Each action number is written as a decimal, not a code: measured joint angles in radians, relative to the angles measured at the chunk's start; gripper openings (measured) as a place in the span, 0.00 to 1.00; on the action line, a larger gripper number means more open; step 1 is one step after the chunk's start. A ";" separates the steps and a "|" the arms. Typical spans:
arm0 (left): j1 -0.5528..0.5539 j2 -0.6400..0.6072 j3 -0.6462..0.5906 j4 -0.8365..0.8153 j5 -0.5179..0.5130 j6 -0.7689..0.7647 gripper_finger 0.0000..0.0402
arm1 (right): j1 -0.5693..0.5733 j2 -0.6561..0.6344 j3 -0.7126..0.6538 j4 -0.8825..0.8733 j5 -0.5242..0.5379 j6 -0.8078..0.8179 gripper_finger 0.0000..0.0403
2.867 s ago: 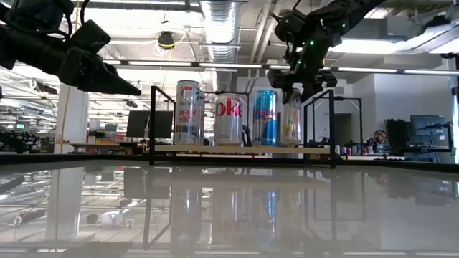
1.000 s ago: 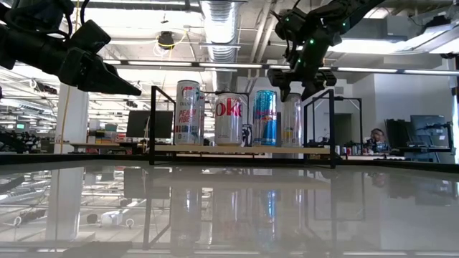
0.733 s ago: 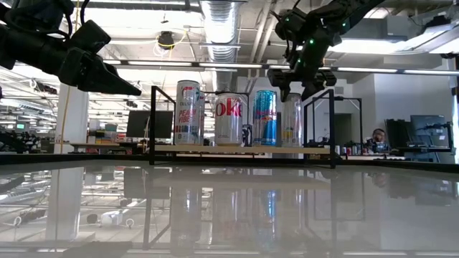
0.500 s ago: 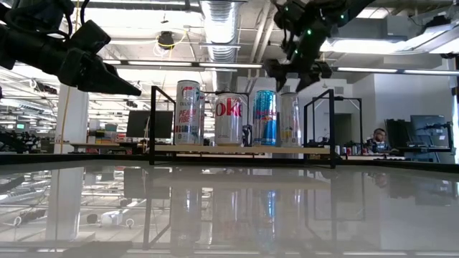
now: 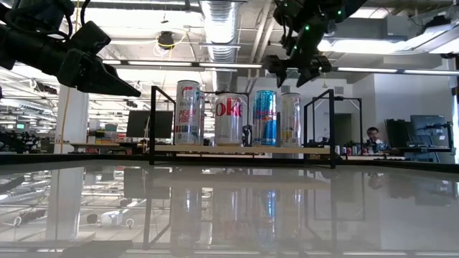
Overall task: Place canned beverage on shelf
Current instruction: Put the right white-yellow soda can on the shelf
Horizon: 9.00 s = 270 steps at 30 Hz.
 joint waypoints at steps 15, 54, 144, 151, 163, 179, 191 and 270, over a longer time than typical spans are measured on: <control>0.000 0.000 0.000 -0.001 0.000 0.000 0.68 | -0.062 0.000 0.000 -0.015 -0.138 0.001 0.80; 0.000 0.000 0.000 -0.004 -0.001 0.005 0.68 | -0.024 0.032 -0.004 -0.124 -0.083 0.235 0.73; 0.000 0.000 0.000 -0.014 -0.001 0.007 0.68 | -0.015 0.033 -0.004 -0.188 -0.011 0.335 0.72; 0.000 0.000 0.000 -0.014 -0.001 0.006 0.68 | -0.014 0.033 -0.004 -0.187 -0.015 0.341 0.72; 0.000 0.000 0.000 -0.014 -0.001 0.004 0.68 | -0.010 0.033 -0.004 -0.241 -0.024 0.361 0.74; 0.000 0.000 0.000 -0.014 -0.001 0.005 0.68 | -0.007 0.033 -0.004 -0.211 -0.025 0.334 0.79; 0.000 0.000 0.000 -0.014 0.000 0.005 0.68 | -0.007 0.033 -0.004 -0.175 -0.025 0.309 0.80; 0.000 0.000 0.000 -0.040 0.002 -0.018 0.68 | 0.017 0.012 0.112 -0.524 -0.106 0.175 0.05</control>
